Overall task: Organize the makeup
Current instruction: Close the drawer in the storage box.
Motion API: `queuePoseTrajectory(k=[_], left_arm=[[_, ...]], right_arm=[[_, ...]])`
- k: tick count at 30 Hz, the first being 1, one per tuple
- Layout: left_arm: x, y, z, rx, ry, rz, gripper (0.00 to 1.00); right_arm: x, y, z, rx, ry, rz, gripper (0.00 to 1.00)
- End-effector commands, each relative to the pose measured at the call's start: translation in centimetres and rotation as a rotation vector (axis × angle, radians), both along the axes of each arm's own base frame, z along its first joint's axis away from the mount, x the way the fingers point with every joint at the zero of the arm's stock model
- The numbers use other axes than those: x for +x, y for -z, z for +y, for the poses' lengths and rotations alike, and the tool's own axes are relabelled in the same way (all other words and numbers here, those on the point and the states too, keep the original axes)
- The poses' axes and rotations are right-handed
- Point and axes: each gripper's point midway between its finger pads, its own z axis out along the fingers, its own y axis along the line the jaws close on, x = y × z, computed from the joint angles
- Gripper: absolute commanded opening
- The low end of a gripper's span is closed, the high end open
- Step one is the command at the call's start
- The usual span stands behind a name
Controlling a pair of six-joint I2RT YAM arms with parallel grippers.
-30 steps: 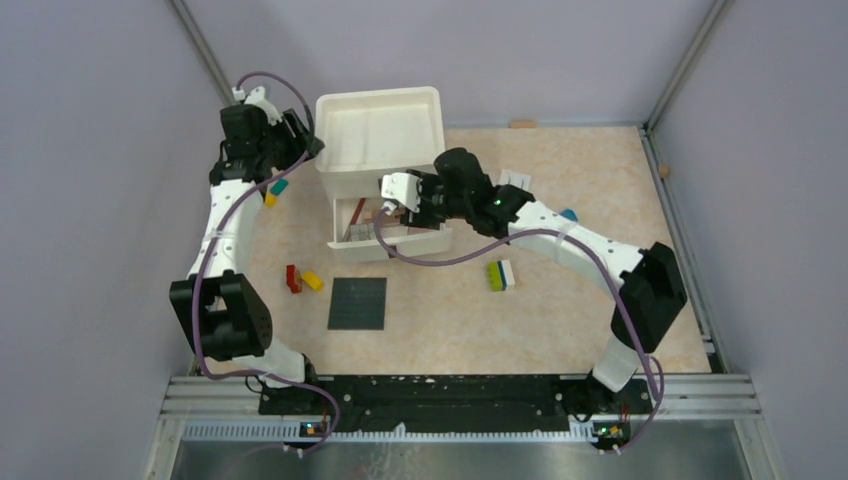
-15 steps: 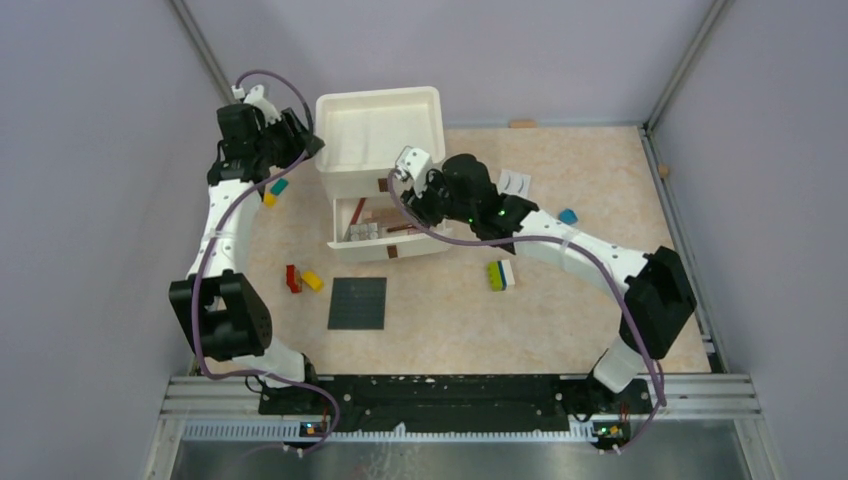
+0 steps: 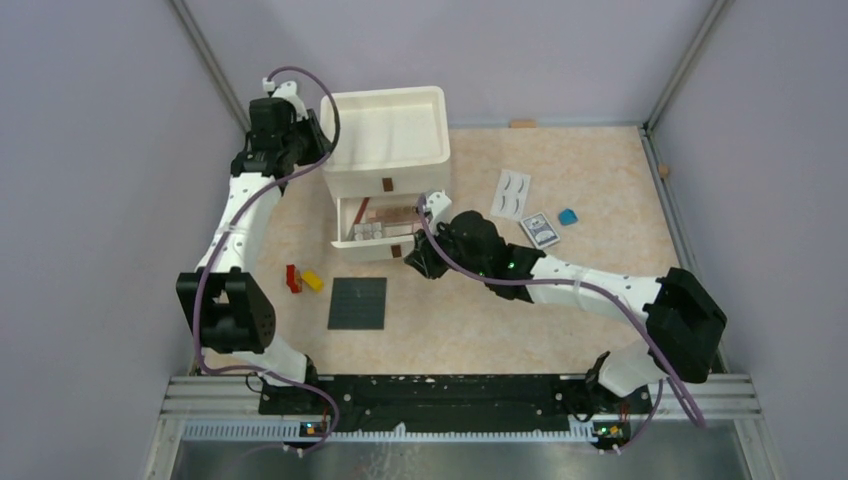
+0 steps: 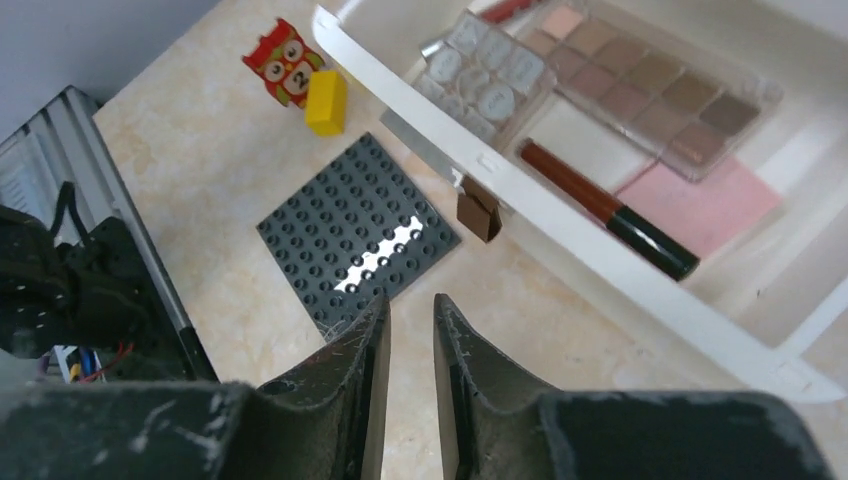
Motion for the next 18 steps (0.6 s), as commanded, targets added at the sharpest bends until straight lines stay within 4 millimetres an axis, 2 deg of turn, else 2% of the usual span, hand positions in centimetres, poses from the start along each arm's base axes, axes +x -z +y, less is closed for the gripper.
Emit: queuePoseTrajectory(k=[1, 4, 10, 16, 18], left_arm=[[0.2, -0.9, -2.2, 0.021, 0.053, -0.01, 0.34], [0.0, -1.2, -2.1, 0.03, 0.043, -0.016, 0.32], [-0.1, -1.1, -2.5, 0.031, 0.043, -0.016, 0.25], [0.1, -0.6, -2.7, 0.061, 0.039, -0.006, 0.23], [0.0, -0.7, -2.7, 0.063, 0.037, -0.008, 0.23]], right_arm=[[0.6, 0.6, -0.3, 0.08, 0.146, 0.058, 0.2], [1.5, 1.7, -1.1, 0.08, 0.232, 0.062, 0.19], [4.2, 3.4, -1.3, 0.074, 0.37, 0.037, 0.18], [6.4, 4.4, 0.3, 0.03, 0.402, -0.02, 0.16], [7.2, 4.0, 0.7, 0.067, 0.425, -0.05, 0.17]])
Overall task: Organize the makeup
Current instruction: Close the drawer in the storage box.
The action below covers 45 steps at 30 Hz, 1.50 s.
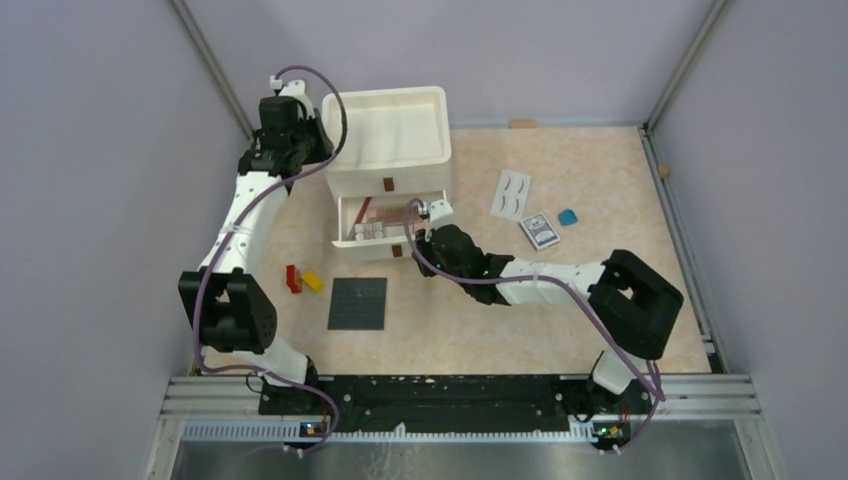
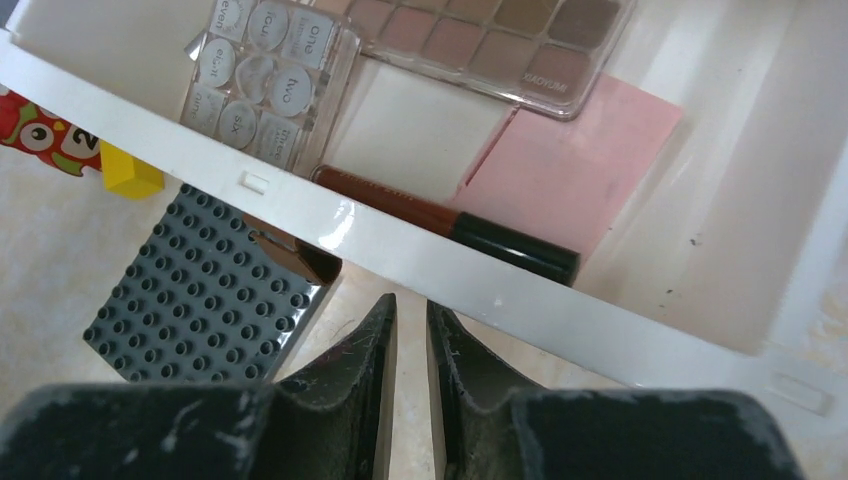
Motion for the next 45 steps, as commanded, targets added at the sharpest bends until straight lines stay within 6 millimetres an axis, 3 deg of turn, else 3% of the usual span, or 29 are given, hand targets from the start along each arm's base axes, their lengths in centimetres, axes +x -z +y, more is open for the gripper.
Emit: queuePoseTrajectory(k=[1, 7, 11, 20, 24, 33, 36, 45], left_arm=[[-0.2, -0.7, -2.4, -0.02, 0.079, -0.007, 0.23], [-0.2, -0.6, -2.6, -0.027, 0.087, -0.005, 0.22], [-0.2, -0.5, -2.6, -0.028, 0.087, -0.004, 0.22], [-0.2, -0.4, -2.8, -0.038, 0.095, 0.0, 0.21], [-0.2, -0.2, -3.1, -0.047, 0.107, 0.006, 0.19], [-0.2, -0.2, -3.1, -0.047, 0.107, 0.006, 0.19], [-0.2, -0.1, -3.1, -0.047, 0.107, 0.007, 0.19], [-0.2, -0.1, -3.2, -0.048, 0.108, 0.009, 0.19]], right_arm=[[2.9, -4.2, 2.1, 0.117, 0.071, -0.151, 0.17], [5.3, -6.3, 4.1, 0.144, 0.099, -0.249, 0.17], [6.4, -7.9, 4.1, 0.158, 0.144, -0.306, 0.18], [7.3, -9.5, 3.2, 0.176, 0.201, -0.381, 0.18], [7.9, -10.1, 3.8, 0.163, 0.199, -0.422, 0.18], [10.2, -10.1, 6.6, 0.155, 0.178, -0.459, 0.18], [11.0, -9.2, 6.9, 0.125, 0.173, -0.453, 0.18], [10.2, -8.3, 6.5, 0.113, 0.123, -0.431, 0.18]])
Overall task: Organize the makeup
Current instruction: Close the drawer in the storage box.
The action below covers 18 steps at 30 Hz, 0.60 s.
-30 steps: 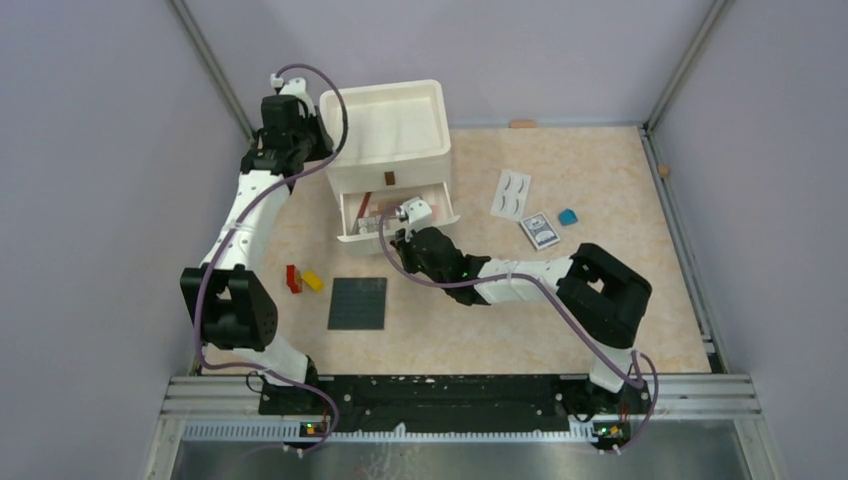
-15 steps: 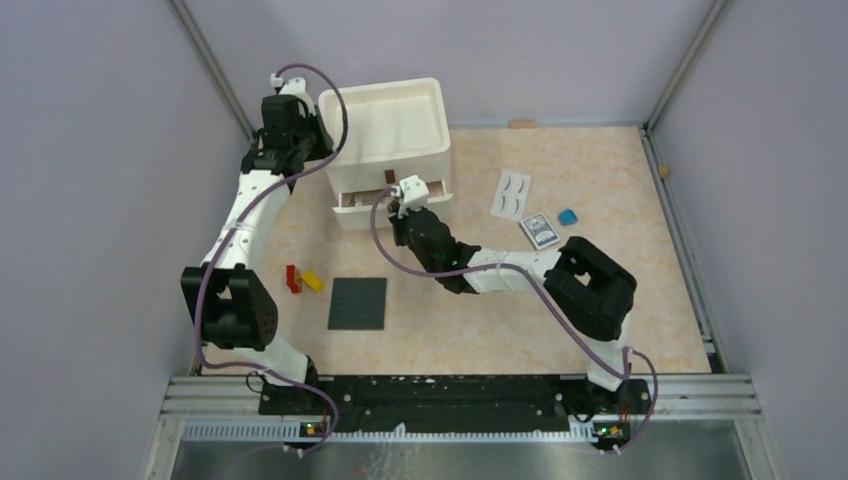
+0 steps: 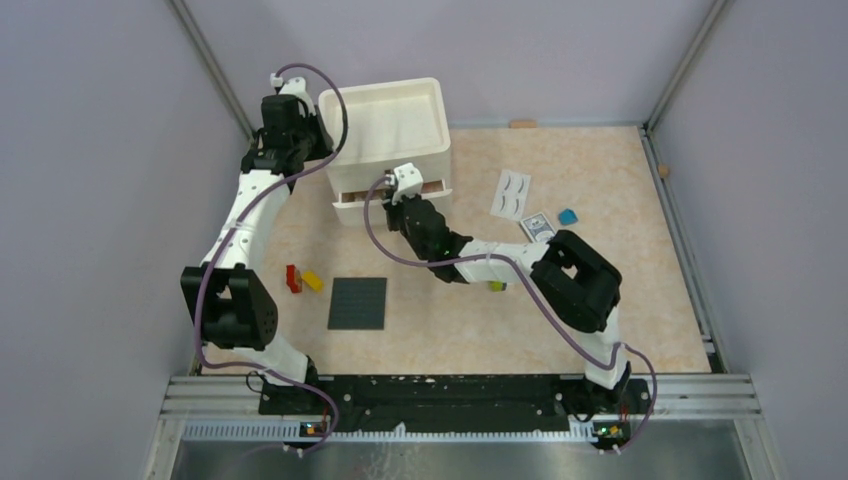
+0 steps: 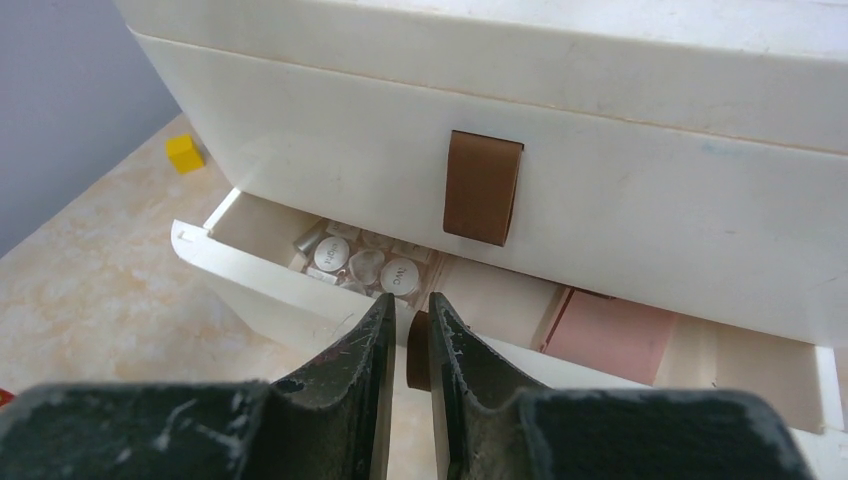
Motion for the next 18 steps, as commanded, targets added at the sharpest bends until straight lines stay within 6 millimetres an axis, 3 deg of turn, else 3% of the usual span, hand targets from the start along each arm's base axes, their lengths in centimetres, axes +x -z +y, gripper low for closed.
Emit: queuePoseTrajectory(k=[1, 5, 9, 11, 18], left_arm=[[-1.2, -0.1, -3.2, -0.056, 0.123, 0.036, 0.19], [-1.2, -0.1, -3.1, -0.053, 0.118, 0.034, 0.19], [-1.2, 0.0, -3.2, -0.056, 0.121, 0.038, 0.19], [-1.2, 0.0, -3.2, -0.054, 0.12, 0.038, 0.19], [-1.2, 0.0, -3.2, -0.054, 0.122, 0.037, 0.19]], right_arm=[[-0.1, -1.6, 0.0, 0.035, -0.029, -0.018, 0.18], [-2.1, -3.0, -0.3, 0.077, -0.116, -0.048, 0.18], [-5.8, -4.7, 0.4, 0.103, -0.315, -0.084, 0.2], [-6.6, -4.5, 0.1, 0.098, -0.336, -0.066, 0.2], [-4.1, -0.1, -3.6, 0.028, -0.095, 0.013, 0.2]])
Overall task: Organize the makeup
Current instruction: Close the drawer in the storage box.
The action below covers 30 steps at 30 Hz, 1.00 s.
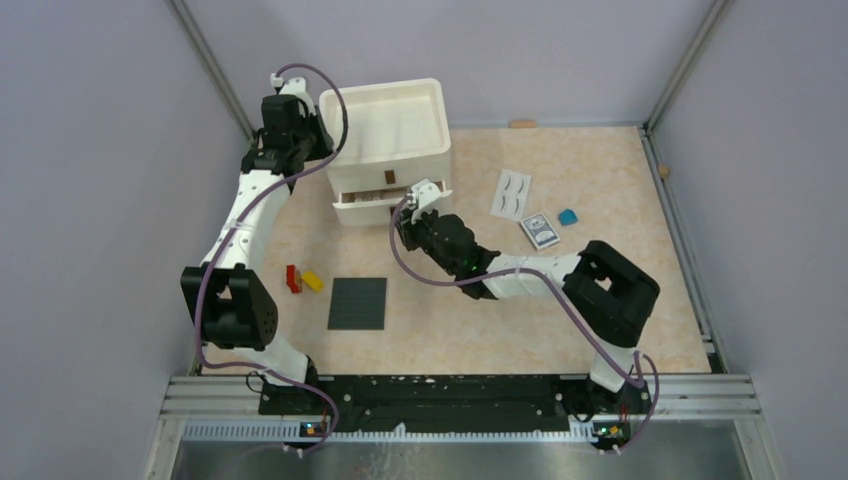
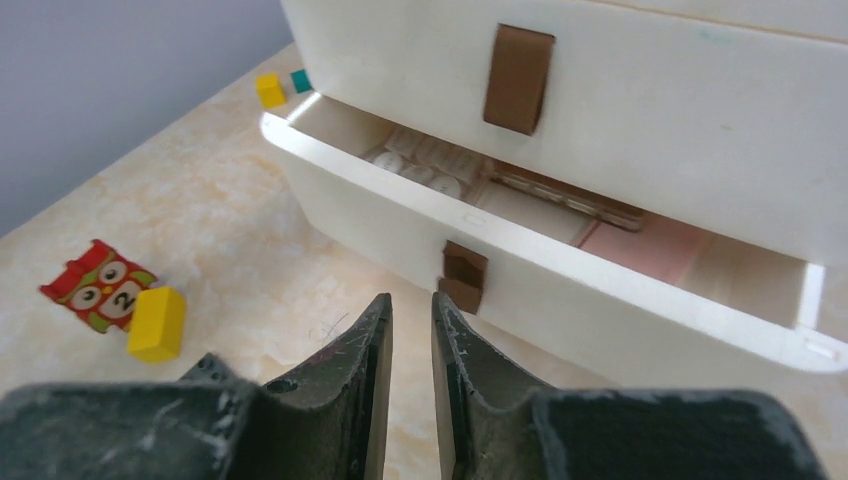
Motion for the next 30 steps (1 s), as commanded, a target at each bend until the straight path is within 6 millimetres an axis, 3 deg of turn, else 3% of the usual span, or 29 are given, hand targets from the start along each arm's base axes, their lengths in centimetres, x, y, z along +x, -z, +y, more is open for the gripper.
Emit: queuePoseTrajectory(k=[1, 9, 18, 22, 26, 30], left_arm=[[-1.2, 0.0, -3.2, -0.055, 0.121, 0.038, 0.18], [-1.2, 0.0, -3.1, -0.052, 0.116, 0.037, 0.18], [-1.2, 0.0, -3.3, -0.058, 0.125, 0.038, 0.17], [-1.2, 0.0, -3.2, -0.056, 0.124, 0.037, 0.17], [-1.2, -0.1, -3.1, -0.054, 0.121, 0.034, 0.17], [-1.3, -0.4, -3.0, -0.051, 0.116, 0.029, 0.17]], right_arm=[[1.6, 0.6, -1.8, 0.001, 0.132, 0.012, 0.2], [5.6, 1.9, -1.0, 0.0, 0.205, 0.023, 0.19], [8.3, -0.4, 1.6, 0.055, 0.186, -0.084, 0.16], [9.5, -0.1, 2.3, 0.041, 0.196, -0.084, 0.15], [9.3, 0.2, 2.3, 0.033, 0.184, -0.086, 0.15], [7.1, -1.1, 1.2, 0.044, 0.128, -0.084, 0.15]])
